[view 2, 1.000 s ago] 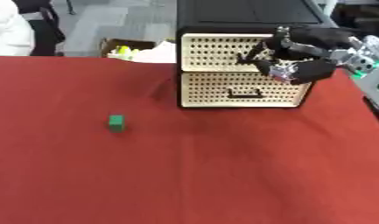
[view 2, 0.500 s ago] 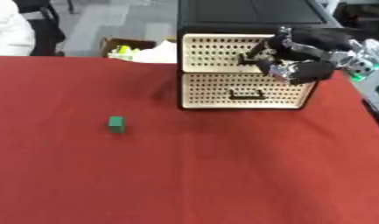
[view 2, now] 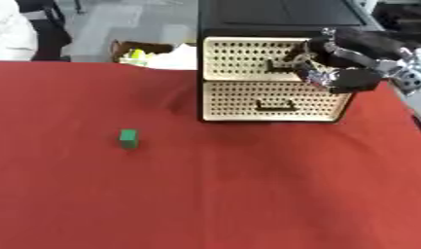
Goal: Pick up objects from table and place into drawer.
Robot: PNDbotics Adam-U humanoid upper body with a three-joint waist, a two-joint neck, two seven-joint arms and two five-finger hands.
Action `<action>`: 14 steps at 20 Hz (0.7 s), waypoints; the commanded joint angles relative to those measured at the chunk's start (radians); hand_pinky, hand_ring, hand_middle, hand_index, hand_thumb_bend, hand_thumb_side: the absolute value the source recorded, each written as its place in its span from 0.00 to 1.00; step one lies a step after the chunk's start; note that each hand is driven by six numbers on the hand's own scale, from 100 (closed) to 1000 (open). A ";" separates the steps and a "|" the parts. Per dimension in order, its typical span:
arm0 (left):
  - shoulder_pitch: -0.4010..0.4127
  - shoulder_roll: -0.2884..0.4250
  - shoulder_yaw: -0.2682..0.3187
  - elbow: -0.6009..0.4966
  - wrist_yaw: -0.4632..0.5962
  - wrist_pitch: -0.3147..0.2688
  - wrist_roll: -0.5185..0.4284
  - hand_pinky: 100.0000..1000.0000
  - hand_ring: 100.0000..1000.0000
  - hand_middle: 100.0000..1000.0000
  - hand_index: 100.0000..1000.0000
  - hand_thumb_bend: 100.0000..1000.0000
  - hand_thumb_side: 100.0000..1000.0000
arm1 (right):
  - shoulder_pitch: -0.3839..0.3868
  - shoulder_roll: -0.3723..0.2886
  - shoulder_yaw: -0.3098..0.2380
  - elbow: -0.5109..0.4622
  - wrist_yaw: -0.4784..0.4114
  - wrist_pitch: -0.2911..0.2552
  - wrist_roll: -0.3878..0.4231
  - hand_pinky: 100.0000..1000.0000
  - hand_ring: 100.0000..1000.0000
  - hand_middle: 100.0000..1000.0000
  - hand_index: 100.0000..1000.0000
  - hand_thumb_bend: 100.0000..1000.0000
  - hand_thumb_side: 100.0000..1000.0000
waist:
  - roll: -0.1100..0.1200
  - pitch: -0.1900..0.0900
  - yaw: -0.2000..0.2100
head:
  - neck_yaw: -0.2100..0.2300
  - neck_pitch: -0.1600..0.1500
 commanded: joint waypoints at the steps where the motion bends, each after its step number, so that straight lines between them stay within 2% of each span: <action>1: -0.009 0.009 0.000 -0.018 -0.003 -0.001 -0.004 0.51 0.57 0.68 0.74 0.00 0.91 | -0.005 -0.048 -0.017 -0.019 0.030 0.003 -0.016 0.00 0.00 0.00 0.77 0.00 1.00 | -0.002 -0.015 0.001 | -0.003 -0.011; 14: -0.017 0.005 0.000 -0.018 -0.003 0.000 -0.007 0.51 0.57 0.68 0.74 0.00 0.92 | -0.006 -0.032 -0.006 -0.014 0.113 0.003 -0.033 0.00 0.00 0.00 0.76 0.00 1.00 | -0.006 0.000 0.008 | -0.010 -0.019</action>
